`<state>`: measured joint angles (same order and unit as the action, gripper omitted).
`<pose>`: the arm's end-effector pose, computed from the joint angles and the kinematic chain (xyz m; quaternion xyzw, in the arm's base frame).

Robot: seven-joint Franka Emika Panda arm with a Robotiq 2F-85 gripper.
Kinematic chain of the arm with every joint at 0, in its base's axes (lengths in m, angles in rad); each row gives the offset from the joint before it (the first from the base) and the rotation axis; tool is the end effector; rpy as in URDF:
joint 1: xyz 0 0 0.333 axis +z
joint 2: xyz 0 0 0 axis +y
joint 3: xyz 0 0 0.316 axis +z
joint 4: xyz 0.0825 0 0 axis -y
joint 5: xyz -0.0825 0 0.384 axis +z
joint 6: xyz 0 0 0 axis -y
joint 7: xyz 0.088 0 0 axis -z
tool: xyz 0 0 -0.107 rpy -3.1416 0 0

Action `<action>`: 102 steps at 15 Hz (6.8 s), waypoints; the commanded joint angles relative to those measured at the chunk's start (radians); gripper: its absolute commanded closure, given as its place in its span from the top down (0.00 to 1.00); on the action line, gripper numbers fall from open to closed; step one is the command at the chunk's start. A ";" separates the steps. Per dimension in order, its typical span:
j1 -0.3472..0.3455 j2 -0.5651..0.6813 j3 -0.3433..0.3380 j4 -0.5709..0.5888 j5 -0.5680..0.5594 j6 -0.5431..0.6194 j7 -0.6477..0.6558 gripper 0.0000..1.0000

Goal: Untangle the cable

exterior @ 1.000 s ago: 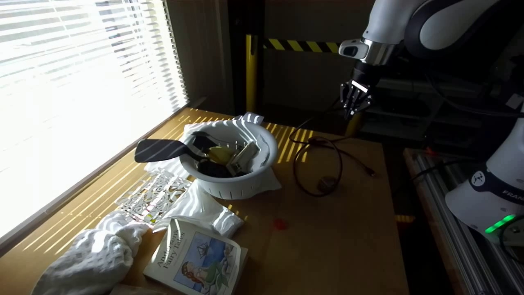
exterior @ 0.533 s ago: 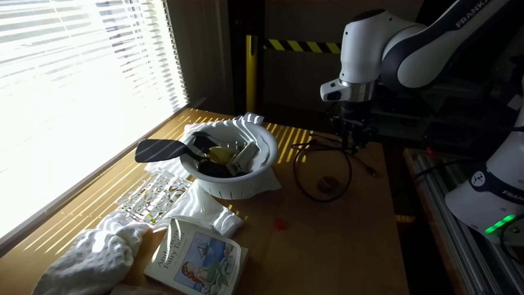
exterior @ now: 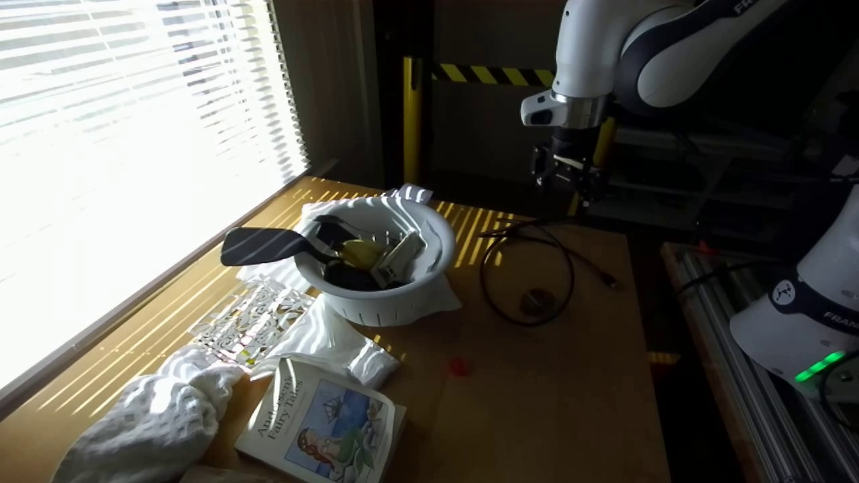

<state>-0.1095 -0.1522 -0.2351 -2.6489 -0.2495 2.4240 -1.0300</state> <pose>0.3868 -0.1370 0.2858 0.9017 0.4266 -0.0666 0.0239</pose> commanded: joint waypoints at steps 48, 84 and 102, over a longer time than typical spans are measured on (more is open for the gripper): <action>-0.188 0.348 0.201 0.300 0.367 0.127 -0.449 0.02; -0.017 0.529 0.183 0.340 0.396 -0.700 -1.057 0.02; -0.038 0.497 0.210 0.313 0.630 -0.637 -0.883 0.02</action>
<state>-0.1408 0.3730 -0.0427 -2.2811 0.3156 1.6642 -1.9249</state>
